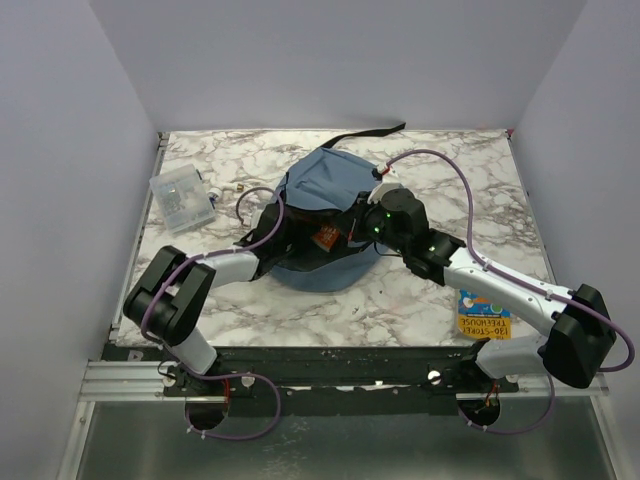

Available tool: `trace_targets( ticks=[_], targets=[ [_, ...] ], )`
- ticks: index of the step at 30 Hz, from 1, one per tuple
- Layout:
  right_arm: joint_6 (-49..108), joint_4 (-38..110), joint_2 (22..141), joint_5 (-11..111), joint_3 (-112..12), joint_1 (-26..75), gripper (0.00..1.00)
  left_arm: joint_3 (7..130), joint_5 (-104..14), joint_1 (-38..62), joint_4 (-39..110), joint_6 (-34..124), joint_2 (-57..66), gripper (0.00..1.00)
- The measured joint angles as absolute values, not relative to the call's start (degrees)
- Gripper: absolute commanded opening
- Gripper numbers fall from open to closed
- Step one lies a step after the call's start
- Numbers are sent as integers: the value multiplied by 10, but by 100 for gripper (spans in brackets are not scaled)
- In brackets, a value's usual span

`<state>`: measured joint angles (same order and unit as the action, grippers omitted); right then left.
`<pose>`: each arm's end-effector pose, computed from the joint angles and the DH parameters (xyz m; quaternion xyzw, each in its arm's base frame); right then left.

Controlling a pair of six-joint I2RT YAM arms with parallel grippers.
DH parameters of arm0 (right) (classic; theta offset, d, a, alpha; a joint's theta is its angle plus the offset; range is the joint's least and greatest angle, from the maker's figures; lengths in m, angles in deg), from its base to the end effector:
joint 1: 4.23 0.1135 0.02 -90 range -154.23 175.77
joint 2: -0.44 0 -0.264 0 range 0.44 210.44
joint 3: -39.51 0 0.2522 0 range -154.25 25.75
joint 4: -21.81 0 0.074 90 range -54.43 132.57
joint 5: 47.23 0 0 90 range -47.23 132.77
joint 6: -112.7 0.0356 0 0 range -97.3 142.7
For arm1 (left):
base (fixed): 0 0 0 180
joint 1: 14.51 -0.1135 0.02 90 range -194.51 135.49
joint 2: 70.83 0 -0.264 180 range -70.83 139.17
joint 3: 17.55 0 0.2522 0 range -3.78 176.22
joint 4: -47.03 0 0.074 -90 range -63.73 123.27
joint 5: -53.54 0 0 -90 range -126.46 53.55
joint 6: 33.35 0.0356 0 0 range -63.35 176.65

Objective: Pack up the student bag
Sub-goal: Place the book in the student bag.

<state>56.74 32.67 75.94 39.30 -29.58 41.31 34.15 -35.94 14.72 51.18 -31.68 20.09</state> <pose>0.2180 0.2191 0.3084 -0.0628 0.8026 0.3606 0.4710 0.2701 -0.1508 0.1550 -0.4394 0.7708 -0.3923 0.2425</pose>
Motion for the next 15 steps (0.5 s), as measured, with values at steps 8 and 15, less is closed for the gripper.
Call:
trace_targets(
  ticks=[8,15],
  targets=[
    [574,326,760,397,-296,413,0,463,-351,175,498,-291,261,56],
    [573,326,761,397,-298,413,0,414,-363,173,494,-281,241,79]
  ],
)
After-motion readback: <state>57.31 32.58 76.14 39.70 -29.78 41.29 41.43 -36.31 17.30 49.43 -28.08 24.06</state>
